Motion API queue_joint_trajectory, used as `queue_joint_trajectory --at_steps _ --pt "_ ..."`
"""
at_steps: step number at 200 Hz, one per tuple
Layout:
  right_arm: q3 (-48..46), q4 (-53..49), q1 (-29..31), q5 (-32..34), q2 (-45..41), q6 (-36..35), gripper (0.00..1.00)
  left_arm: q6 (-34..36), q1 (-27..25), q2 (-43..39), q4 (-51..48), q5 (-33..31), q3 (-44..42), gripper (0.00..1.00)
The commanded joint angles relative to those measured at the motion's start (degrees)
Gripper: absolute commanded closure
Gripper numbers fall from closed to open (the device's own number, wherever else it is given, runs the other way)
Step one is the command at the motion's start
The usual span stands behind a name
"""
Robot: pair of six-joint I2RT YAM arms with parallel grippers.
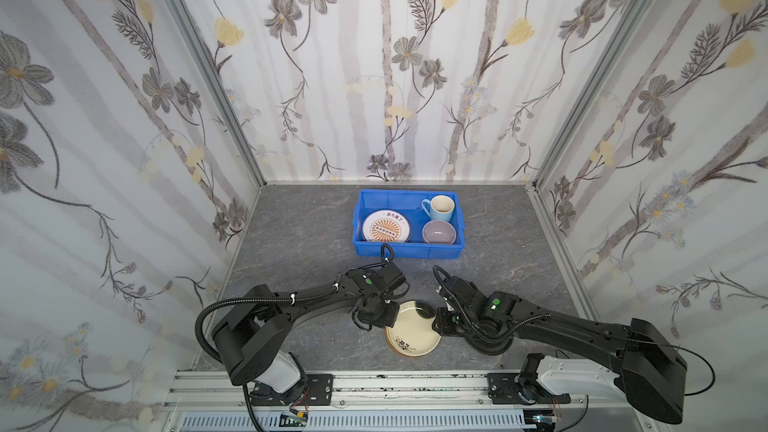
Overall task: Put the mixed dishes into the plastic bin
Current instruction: 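Tilt the top cream plate up with the left gripper against the right gripper, then pinch the cream plate rim with the right gripper and lift it off the stack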
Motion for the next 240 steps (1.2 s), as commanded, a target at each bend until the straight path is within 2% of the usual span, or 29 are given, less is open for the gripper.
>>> queue_joint_trajectory --at_steps 1,40,80,102,113,132,145,162,196,222,240 --pt "0.09 2.35 0.13 -0.72 0.34 0.33 0.76 -0.09 -0.06 0.38 -0.35 -0.28 0.35 0.98" --pt "-0.13 2.00 0.08 -0.71 0.08 0.24 0.88 0.10 -0.17 1.02 -0.26 0.08 0.74 0.99" --pt "0.33 1.85 0.04 -1.01 -1.13 0.51 0.94 0.54 -0.24 1.51 -0.43 -0.06 1.49 0.99" --pt "1.56 0.78 -0.18 -0.59 -1.46 0.42 0.95 1.02 -0.24 1.88 -1.58 -0.94 2.71 0.94" --pt "2.58 0.13 -0.28 -0.32 -1.43 0.04 0.95 1.52 -0.23 1.79 -2.37 -1.69 3.52 0.84" --pt "4.80 -1.04 -0.62 0.10 -1.01 -0.84 0.95 2.74 -0.02 0.94 -4.45 -3.57 5.29 0.54" --pt "6.36 -1.79 -0.99 0.24 -0.40 -1.50 0.95 3.64 0.34 -0.29 -6.41 -5.19 6.47 0.27" --pt "9.23 -2.53 -1.28 0.26 0.61 -2.36 0.95 4.95 1.50 -2.80 -8.86 -6.35 7.62 0.01" --pt "13.56 -4.52 -2.16 0.17 3.08 -4.94 0.94 5.32 7.29 -11.96 -14.68 -11.07 9.06 0.00" --pt "18.76 -6.42 -3.60 0.10 5.26 -7.66 0.94 5.85 18.10 -21.89 -17.83 -11.44 10.95 0.00" --pt "23.43 -7.53 -5.58 -0.35 7.65 -10.18 0.94 7.37 25.01 -25.30 -20.02 -11.36 14.03 0.00"
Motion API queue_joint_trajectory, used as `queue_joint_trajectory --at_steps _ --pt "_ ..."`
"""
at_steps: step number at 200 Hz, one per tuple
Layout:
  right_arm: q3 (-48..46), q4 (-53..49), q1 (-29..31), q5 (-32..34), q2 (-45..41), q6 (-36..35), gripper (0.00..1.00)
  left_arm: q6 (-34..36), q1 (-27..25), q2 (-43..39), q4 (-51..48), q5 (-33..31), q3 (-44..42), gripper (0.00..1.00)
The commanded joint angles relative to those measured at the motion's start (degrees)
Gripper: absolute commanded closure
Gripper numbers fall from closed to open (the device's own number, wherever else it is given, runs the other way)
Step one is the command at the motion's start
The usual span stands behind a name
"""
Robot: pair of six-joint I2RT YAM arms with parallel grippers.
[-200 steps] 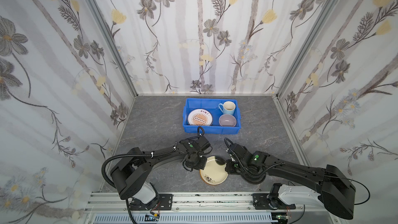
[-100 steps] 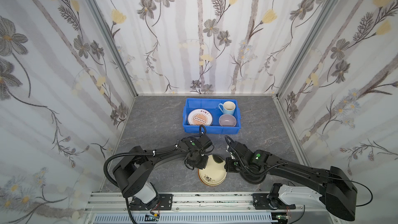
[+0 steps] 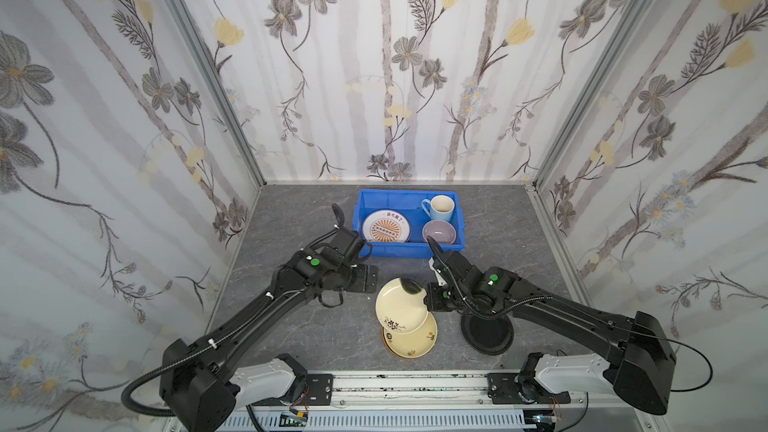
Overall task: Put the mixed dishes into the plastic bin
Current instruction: 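Pinch the cream plate rim with the right gripper and lift it off the stack, then carry the cream plate into the bin with the right gripper and release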
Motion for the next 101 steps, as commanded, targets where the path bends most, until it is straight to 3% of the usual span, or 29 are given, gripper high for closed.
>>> queue_joint_trajectory --at_steps 1,53,101 --pt "4.91 -0.43 -1.89 -0.65 2.46 -4.03 0.94 2.05 6.38 -3.64 -5.12 -1.63 3.35 0.00" --pt "23.72 -4.63 -9.50 -1.69 15.28 -12.81 0.94 4.40 16.35 -1.51 -6.01 3.66 10.81 0.00" --pt "45.23 -8.33 -15.25 -2.99 30.76 -18.70 0.94 4.17 19.58 4.07 -3.19 7.20 15.45 0.00"
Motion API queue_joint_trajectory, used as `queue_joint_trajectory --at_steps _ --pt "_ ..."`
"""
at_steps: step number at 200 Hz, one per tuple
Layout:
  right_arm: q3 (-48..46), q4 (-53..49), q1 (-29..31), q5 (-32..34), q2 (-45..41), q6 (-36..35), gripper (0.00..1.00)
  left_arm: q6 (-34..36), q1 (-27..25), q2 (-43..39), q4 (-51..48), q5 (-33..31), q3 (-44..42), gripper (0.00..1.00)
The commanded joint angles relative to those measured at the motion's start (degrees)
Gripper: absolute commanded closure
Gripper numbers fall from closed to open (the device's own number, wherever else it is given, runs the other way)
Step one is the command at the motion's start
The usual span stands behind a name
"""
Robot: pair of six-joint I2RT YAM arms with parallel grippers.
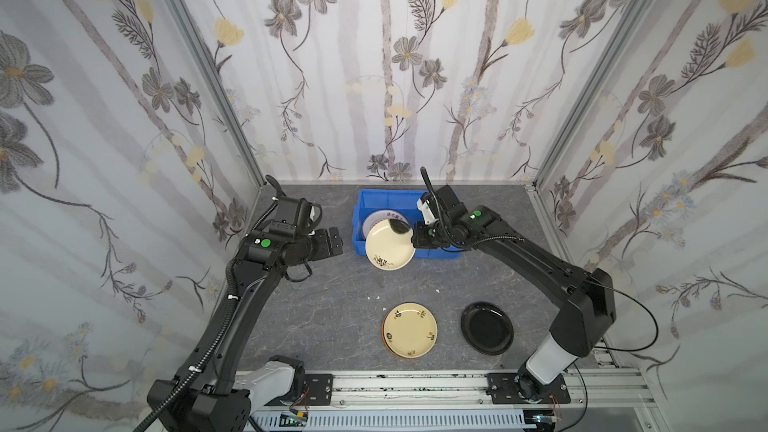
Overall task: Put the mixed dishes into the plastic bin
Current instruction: 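Carry the cream plate into the bin with the right gripper and release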
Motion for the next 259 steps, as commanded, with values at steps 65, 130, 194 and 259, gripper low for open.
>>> queue_joint_trajectory --at_steps 65,130,194,259 --pt "29.55 -4.29 -7.79 -5.35 25.47 -8.13 0.94 -3.12 0.88 8.97 7.06 4.61 4.20 0.00" --pt "35.11 -1.19 -10.34 -9.17 35.50 -7.39 0.93 -3.16 0.90 13.95 6.13 4.97 7.34 0.00" --pt "35.26 2.12 -10.34 -11.53 40.19 -5.67 0.92 -2.30 0.91 18.67 5.32 6.07 10.84 0.00" --pt "35.28 2.21 -10.57 -12.00 41.59 -4.92 0.73 -1.24 0.89 20.12 5.23 6.64 11.11 0.00"
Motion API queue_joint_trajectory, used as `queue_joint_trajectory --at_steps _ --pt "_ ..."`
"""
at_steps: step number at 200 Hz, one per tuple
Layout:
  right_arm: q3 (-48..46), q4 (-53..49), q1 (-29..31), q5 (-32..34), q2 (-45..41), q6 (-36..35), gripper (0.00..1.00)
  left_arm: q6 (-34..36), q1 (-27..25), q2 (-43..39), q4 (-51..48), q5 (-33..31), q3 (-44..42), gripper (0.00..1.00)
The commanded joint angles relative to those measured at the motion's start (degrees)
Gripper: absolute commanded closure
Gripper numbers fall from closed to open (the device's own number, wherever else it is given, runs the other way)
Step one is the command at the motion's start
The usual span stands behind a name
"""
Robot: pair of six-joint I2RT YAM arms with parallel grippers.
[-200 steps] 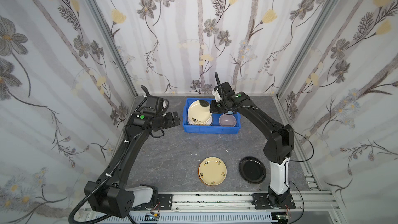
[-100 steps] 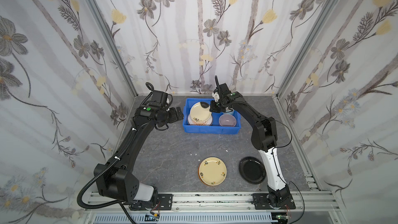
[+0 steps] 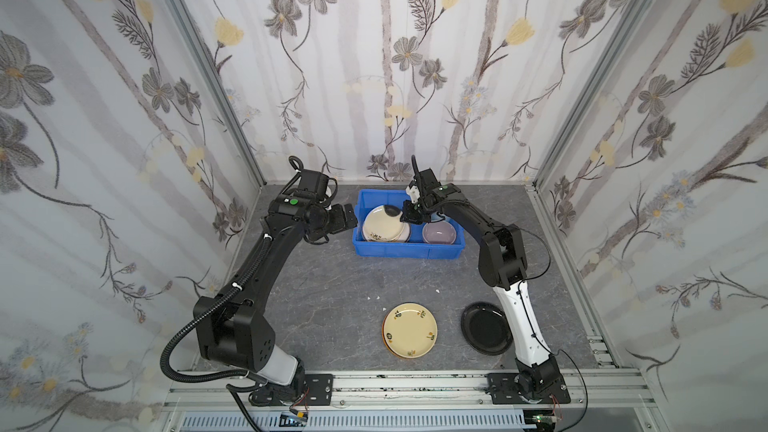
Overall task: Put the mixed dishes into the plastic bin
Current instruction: 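Carry the cream plate into the bin with the right gripper and release, then move both grippers back down to the next cream plate on the stack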
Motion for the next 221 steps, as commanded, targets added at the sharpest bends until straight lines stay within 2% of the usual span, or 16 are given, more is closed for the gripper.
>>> queue_joint_trajectory --at_steps 1,19,48,79,115,137,163,221 --pt "0.60 2.46 -0.12 -0.87 0.23 0.30 0.72 0.88 0.03 0.21 -0.08 0.63 0.51 0.00" --pt "0.60 2.07 -0.14 -0.01 -0.25 0.17 0.62 0.97 0.07 0.04 -0.08 0.87 0.32 0.00" --pt "0.60 0.67 -0.18 2.24 -2.21 -0.38 0.52 0.79 0.03 -1.12 0.41 1.53 -1.23 0.00" --pt "0.51 -1.48 -0.15 4.24 -6.54 -1.59 0.49 0.38 0.03 -3.13 1.05 2.36 -4.46 0.00" --pt "-3.18 -4.52 0.85 6.21 -14.79 -3.10 0.52 -0.37 -1.04 -6.63 2.80 3.70 -9.73 0.00" --pt "-11.41 -4.06 2.55 8.04 -22.98 -3.30 0.54 -0.94 -3.72 -8.59 3.73 4.21 -13.47 0.00" --pt "-24.86 -2.19 5.29 9.96 -33.38 -1.83 0.57 -1.62 -8.74 -10.22 4.75 4.09 -17.99 0.10" --pt "-60.39 6.25 13.67 13.77 -58.67 10.94 0.60 -5.65 -19.34 -14.12 7.29 3.81 -28.17 0.29"
